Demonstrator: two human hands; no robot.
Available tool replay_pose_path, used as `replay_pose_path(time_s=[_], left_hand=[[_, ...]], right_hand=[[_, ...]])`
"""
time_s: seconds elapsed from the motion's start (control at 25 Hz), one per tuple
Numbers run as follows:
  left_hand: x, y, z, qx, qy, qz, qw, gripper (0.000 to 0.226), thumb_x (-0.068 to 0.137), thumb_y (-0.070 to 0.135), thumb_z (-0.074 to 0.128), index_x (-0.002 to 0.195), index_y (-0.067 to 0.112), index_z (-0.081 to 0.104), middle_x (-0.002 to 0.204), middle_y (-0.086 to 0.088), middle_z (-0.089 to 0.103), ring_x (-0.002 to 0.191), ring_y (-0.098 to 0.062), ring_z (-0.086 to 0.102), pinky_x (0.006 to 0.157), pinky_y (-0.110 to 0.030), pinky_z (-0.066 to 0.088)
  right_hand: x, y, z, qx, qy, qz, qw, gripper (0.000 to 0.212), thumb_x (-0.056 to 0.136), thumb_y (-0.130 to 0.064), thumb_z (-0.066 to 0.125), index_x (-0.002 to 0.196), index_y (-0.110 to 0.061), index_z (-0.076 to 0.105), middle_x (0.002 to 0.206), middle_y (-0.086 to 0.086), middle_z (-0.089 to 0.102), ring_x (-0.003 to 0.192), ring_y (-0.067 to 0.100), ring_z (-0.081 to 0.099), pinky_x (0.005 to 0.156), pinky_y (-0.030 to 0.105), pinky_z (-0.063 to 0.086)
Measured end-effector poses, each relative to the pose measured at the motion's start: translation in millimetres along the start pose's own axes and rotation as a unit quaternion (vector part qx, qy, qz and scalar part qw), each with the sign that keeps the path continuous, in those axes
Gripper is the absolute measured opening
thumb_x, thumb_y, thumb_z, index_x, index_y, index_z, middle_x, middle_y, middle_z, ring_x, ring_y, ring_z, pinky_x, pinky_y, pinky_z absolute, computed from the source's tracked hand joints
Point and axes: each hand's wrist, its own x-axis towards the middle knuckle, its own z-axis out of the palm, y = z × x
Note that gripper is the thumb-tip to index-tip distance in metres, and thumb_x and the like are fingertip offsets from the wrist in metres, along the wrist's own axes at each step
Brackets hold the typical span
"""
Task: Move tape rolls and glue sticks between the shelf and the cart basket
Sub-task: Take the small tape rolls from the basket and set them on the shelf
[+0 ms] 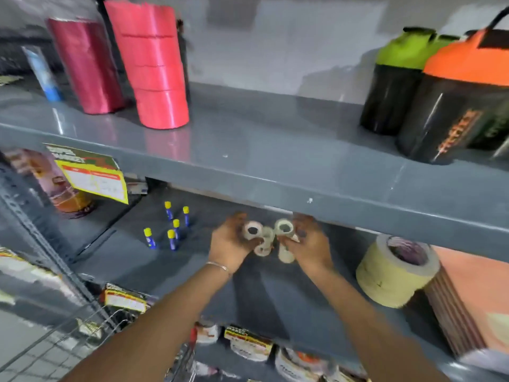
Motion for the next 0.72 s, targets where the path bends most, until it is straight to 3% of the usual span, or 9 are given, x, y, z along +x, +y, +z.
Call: replay_pose_path(time_s=[0.12,0.24,0.36,0.56,0.72], left_hand=[[18,1,29,0.043,-0.044,-0.004,0.998,0.066,0.063,0.016,0.085,0.122,0.014,0.054,0.108,0.002,0.063,0.101,-0.015,0.061,0.091,-0.019,0.046],[25,-9,41,0.106,-0.04,-0.008,0.994,0.06,0.069,0.024,0.079,0.123,0.021,0.054,0.116,0.001,0.068,0.107,-0.019,0.064,0.09,-0.018,0.042],[28,-13,47,0.071,-0.042,-0.027,0.996,0.059,0.069,0.018,0.078,0.123,0.022,0.053,0.113,0.001,0.068,0.104,-0.018,0.064,0.088,-0.018,0.044],[31,-18,52,0.074,-0.039,-0.034,0.996,0.061,0.068,0.023,0.078,0.124,0.024,0.052,0.107,0.002,0.07,0.098,-0.016,0.064,0.08,-0.016,0.044],[32,-18,54,0.074,-0.041,-0.029,0.996,0.062,0.069,0.024,0.078,0.125,0.021,0.051,0.108,0.0,0.07,0.102,-0.02,0.065,0.085,-0.021,0.047]], right_hand=[[12,27,-16,-0.002,0.025,0.026,0.999,0.049,0.071,-0.004,0.083,0.072,-0.046,0.057,0.082,-0.016,0.063,0.087,0.018,0.066,0.089,0.042,0.054],[16,54,-8,0.018,0.019,0.044,0.999,0.058,0.067,-0.004,0.086,0.094,-0.047,0.056,0.093,-0.014,0.065,0.097,0.021,0.068,0.094,0.047,0.053],[23,70,1,0.033,0.01,0.053,0.998,0.066,0.065,-0.002,0.084,0.106,-0.042,0.05,0.096,-0.01,0.068,0.098,0.02,0.068,0.094,0.052,0.053],[29,75,5,0.013,0.01,0.045,0.999,0.066,0.065,-0.01,0.085,0.099,-0.055,0.049,0.108,-0.003,0.071,0.103,0.017,0.067,0.096,0.043,0.052],[31,79,5,0.018,0.008,0.054,0.998,0.068,0.063,-0.012,0.086,0.106,-0.047,0.047,0.103,-0.005,0.071,0.099,0.019,0.069,0.094,0.047,0.053]])
